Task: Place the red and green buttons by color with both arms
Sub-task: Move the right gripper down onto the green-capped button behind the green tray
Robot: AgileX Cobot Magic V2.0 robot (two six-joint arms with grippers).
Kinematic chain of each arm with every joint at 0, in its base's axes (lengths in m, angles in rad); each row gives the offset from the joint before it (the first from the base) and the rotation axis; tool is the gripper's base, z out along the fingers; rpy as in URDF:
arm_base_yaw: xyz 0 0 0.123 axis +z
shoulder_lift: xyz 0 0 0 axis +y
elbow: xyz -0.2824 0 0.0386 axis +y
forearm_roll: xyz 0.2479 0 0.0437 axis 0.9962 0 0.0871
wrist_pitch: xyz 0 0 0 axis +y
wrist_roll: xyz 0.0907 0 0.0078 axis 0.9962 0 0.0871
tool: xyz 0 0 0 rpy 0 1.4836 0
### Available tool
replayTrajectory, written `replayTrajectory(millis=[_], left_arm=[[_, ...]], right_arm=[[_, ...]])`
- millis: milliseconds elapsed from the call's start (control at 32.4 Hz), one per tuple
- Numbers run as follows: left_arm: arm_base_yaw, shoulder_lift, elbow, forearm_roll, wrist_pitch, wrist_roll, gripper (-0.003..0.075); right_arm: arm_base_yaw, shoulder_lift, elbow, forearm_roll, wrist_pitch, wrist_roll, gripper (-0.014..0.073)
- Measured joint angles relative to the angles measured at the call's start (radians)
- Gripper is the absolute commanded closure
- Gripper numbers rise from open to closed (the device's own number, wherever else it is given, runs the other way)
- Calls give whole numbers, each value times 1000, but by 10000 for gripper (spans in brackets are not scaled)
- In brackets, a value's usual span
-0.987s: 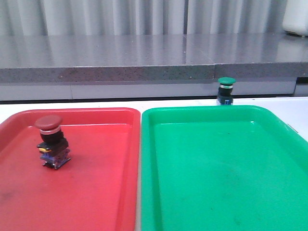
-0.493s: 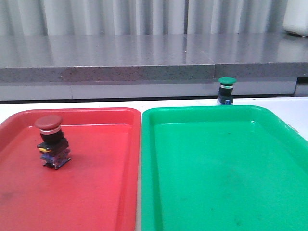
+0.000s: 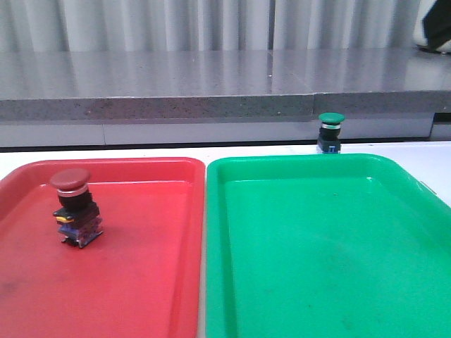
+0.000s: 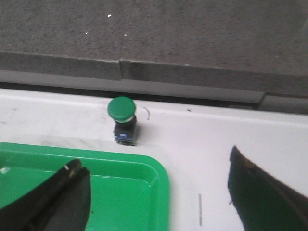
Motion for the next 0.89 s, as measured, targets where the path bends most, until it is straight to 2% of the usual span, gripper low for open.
replayTrajectory(millis=[92,308,586,617,740,802,894], left_arm=[[0,0,0,0,-1,0,740],[0,0,0,0,-2,0,740],[0,0,0,0,-2,0,740],[0,0,0,0,-2,0,740],[0,0,0,0,-2,0,740],[0,0,0,0,-2,0,740],[0,0,0,0,-2,0,740]], right_arm=[[41,176,-145,24,54,6,-10],[48,510,-446,102,196,9,-10],[48,746,-682,160,289,10,1],[48,759,-694,160,291,10,37],[46,786,-709,162,293,10,320],[46,786,-711,162,293,10,416],[46,786,-711,162,293,11,456]])
